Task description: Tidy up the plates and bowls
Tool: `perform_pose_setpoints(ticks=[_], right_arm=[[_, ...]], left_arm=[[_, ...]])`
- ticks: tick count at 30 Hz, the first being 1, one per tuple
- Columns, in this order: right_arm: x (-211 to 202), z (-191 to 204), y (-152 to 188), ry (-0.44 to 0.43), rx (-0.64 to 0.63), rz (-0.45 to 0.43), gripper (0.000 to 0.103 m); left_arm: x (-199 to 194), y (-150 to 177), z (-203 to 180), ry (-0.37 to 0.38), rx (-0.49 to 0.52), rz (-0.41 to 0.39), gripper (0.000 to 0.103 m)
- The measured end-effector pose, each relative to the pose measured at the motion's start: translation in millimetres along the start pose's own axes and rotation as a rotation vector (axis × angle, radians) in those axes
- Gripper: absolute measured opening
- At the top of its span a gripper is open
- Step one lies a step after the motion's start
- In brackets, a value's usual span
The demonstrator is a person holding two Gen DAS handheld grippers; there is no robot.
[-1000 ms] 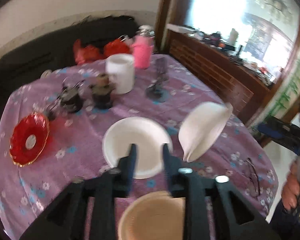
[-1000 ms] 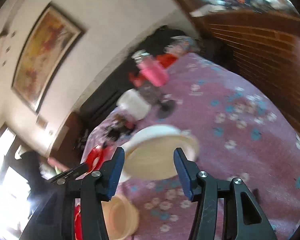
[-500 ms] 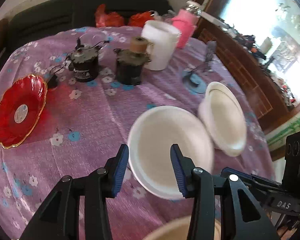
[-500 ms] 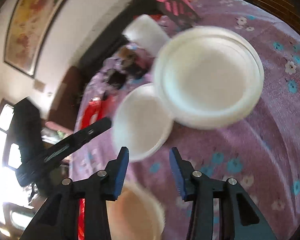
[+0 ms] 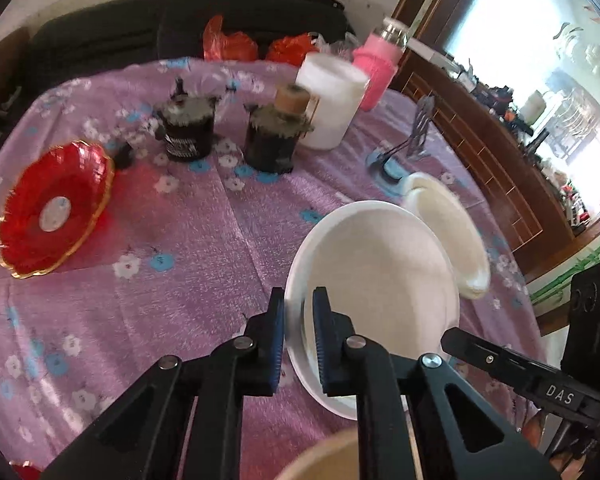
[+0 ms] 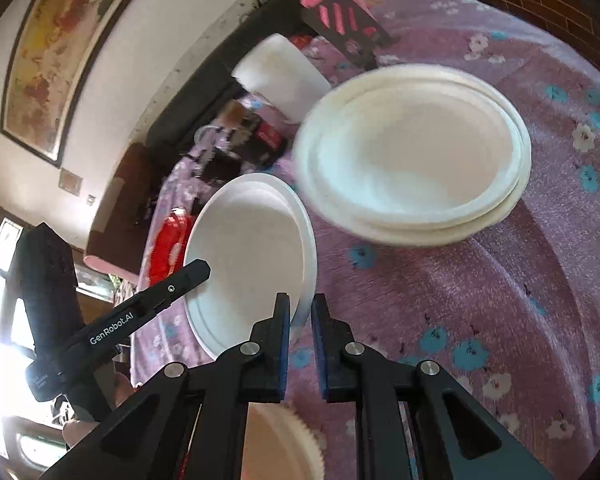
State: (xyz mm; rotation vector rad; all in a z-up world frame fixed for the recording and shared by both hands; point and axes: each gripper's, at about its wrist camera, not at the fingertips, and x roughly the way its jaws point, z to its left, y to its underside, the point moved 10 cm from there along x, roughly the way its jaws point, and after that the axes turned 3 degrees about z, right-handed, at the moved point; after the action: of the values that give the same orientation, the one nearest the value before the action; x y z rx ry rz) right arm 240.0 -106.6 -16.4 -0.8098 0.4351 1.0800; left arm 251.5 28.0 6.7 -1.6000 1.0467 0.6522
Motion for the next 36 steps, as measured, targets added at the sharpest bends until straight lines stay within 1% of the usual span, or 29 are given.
perform_pose_setpoints(ticks=[4,7,9,12,16,19,24,25,27,32,36], right_arm=[[-16.2,17.6,7.9,-0.023,-0.028,-0.024,0.012],[-28.9,28.5,16.6,-0.028,-0.058,-0.045,0.012],[-38.1,33.3,25.8,-0.044,-0.067,-0.054,0.012],[-47.3,38.6,41.3,-0.059,-0.080,-0.051,0.012],[-59.2,44.9,72.6,-0.060,-0.125,-0.056,0.012],[-60.9,48.9,93.7,-0.046,-0.161,-0.054,0.012],[-62.3,64.2,128.5,-0.039,-0.230,-0.055,0.012],[-61.3,68.3,133.9,-0.041,-0.241,-0.050,0.012],[-58.3,76.4,143.9,-0.043,-0.262,-0.041,0.012],[-53.5,95.1,163.1,-0.057,-0.300,-0.027,0.012],[-47.8,109.6,177.1,-0.065,-0.326,-0.009,0.012]], left_arm=[[-29.6,4.3,-4.6,0.015,-0.008,-0.046,0.013],[-48.3,12.5,-9.4,0.004,0.001,-0.074,0.013],[-58.1,22.1,-11.3,-0.019,0.017,-0.088,0.013],[-69.4,38.0,-12.3,-0.024,0.018,-0.105,0.013],[-89.3,71.6,-13.4,-0.040,0.034,-0.141,0.014],[-103.3,93.2,-13.9,-0.050,0.048,-0.176,0.016],[-129.6,131.6,-3.8,-0.120,0.058,-0.254,0.019],[-134.4,137.1,-1.6,-0.135,0.063,-0.266,0.021],[-144.1,146.6,4.5,-0.140,0.054,-0.285,0.024],[-160.9,165.2,24.0,-0.150,0.024,-0.311,0.025],[-169.4,178.2,39.3,-0.151,0.001,-0.314,0.025]])
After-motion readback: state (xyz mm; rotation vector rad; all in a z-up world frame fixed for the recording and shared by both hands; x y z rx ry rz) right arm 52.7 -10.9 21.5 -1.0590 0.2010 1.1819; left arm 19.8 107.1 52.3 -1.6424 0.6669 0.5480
